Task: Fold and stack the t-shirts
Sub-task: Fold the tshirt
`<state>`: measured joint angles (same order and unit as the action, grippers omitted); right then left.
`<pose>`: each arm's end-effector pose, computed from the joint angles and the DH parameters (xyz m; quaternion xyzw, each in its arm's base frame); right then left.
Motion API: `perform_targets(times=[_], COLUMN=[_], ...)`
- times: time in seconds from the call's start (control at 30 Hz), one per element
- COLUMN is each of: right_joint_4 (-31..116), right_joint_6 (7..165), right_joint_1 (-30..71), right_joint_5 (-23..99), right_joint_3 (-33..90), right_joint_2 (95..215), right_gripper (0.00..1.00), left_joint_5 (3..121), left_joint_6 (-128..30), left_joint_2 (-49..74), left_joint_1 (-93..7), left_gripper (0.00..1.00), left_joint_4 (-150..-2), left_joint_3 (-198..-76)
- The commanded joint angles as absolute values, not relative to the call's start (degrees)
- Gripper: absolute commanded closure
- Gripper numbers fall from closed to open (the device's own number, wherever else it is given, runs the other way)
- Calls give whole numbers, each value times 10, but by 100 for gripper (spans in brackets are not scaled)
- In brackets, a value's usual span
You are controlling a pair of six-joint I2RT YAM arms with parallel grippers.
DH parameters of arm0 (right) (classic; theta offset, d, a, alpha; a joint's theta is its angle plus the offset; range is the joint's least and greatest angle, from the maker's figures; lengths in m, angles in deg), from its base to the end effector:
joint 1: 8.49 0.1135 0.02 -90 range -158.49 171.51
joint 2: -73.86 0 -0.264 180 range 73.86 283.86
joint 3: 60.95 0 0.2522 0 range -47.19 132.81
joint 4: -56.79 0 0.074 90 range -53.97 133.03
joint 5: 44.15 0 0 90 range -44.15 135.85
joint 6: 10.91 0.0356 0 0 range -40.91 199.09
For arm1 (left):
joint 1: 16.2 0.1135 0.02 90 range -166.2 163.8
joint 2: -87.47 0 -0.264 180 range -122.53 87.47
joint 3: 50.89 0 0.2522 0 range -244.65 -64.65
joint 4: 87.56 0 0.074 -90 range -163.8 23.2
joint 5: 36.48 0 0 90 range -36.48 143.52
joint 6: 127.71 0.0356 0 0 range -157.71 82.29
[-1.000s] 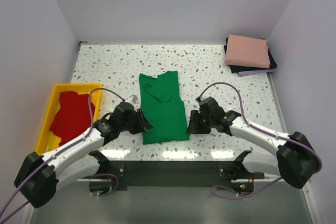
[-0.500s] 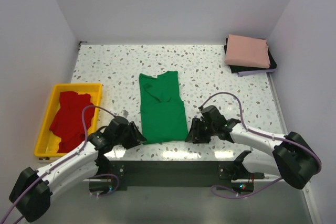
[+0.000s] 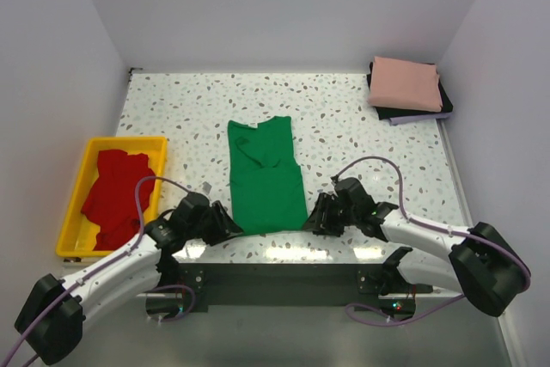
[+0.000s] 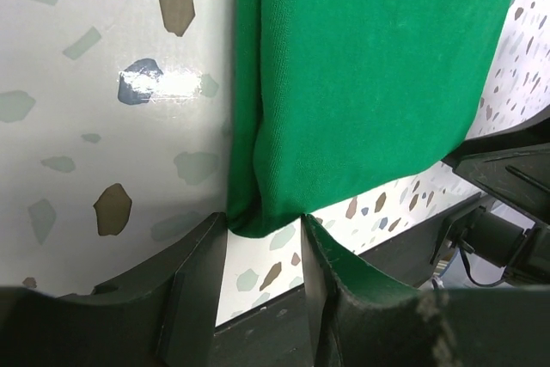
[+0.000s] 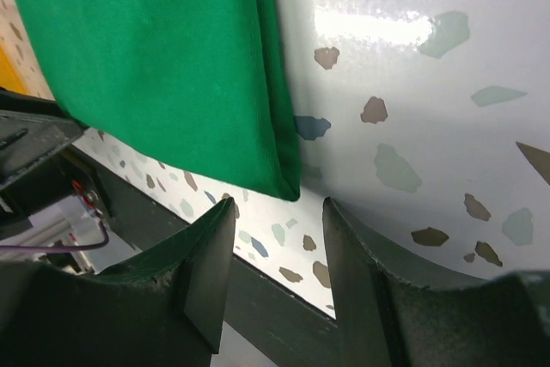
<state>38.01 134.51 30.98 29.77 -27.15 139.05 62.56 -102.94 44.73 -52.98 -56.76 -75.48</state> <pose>0.1434 0.1308 0.1387 0.0820 0.9286 0.3374 0.1312 0.1067 -0.0868 0.1318 -0.2026 0.9118 -0.3181 0.1626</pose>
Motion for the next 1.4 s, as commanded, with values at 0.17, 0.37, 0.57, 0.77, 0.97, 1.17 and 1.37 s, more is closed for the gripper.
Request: perform_targets(times=[0.17,0.37,0.57,0.77,0.97,1.17,1.37], right_joint_4=[474,508,516,480,409,286,187], right_joint_6=[1395,1404,1395,1362,1316,1278,1251], right_joint_1=[306,305,305,305,305,306,306], right_joint_5=[327,337,327,305,259,209,233], right_joint_3=[-307,-315,-309,-293,-286,-283,-232], right_joint_2=[1393,1400,1413,1397,1337,1237,1160], right_gripper=[54,60,82,100,100,100,100], left_joint_5=[629,629,638,652,673,690,664], left_joint_6=[-1028,-1028,-1021,-1010,-984,-955,-922], left_joint_2=[434,427,414,409,444,523,528], left_joint_1=[-530,-531,-530,-530,-532,-538,-539], left_gripper=[57,62,78,97,100,100,100], left_joint_4=[-560,-568,-589,-585,-535,-425,-368], left_joint_3=[-732,-730,-733,-745,-756,-808,-899])
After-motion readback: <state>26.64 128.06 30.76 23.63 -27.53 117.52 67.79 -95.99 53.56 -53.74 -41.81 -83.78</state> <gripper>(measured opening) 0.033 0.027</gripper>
